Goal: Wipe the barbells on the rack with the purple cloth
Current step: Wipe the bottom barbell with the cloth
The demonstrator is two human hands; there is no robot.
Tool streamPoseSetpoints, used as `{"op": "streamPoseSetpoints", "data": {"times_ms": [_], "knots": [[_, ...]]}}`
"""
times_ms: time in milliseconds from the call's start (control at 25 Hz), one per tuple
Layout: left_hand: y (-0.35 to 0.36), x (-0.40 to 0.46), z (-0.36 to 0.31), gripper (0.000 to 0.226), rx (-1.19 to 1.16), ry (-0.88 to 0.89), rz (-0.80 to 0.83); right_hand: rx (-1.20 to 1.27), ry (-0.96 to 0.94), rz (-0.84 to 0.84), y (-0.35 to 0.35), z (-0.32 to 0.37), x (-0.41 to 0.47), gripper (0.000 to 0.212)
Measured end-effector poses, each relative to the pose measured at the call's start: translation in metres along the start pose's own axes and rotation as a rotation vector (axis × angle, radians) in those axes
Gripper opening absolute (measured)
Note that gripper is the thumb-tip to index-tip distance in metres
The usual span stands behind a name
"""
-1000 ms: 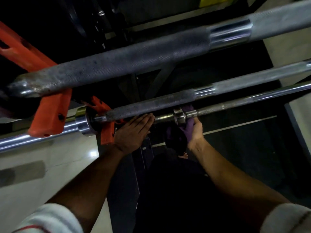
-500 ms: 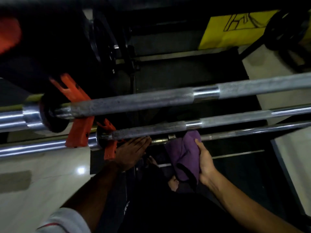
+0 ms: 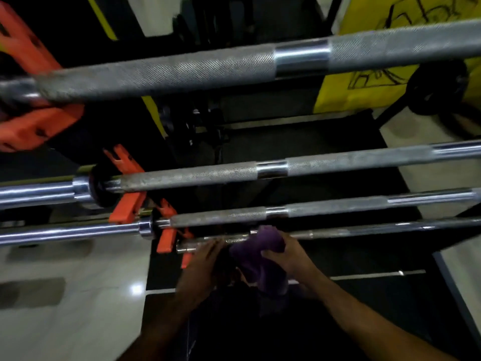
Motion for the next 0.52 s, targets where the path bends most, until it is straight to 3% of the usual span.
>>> {"op": "streamPoseSetpoints", "data": {"times_ms": [160, 280, 400, 520], "knots": [[-0.006, -0.065, -0.064, 0.037, -0.228, -0.303, -0.178, -0.127, -0.183, 0.190, -0.021, 0.003, -0.033, 0.074], [-0.017, -0.104, -0.131, 0.024, -0.486, -0.501, -0.205, -0.137, -0.193, 0.237, -0.032, -0.008, -0.056, 0.055], [-0.012, -0.144, -0.187, 0.037, -0.754, -0.575, -0.163, -0.163, -0.184, 0.298, -0.025, -0.024, -0.097, 0.037], [-0.001, -0.193, -0.193, 0.056, -0.739, -0.666, -0.143, -0.249, -0.131, 0.473, -0.007, -0.040, -0.135, 0.029]]}}
Point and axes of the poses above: each hand's wrist, its own x-axis towards the middle knuckle, its own y-axis out of the palm, z = x × y, the point moved 4 cm from there along x, towards the middle knuckle, and after that the axes turned 15 degrees about x, right-handed, at the moved point
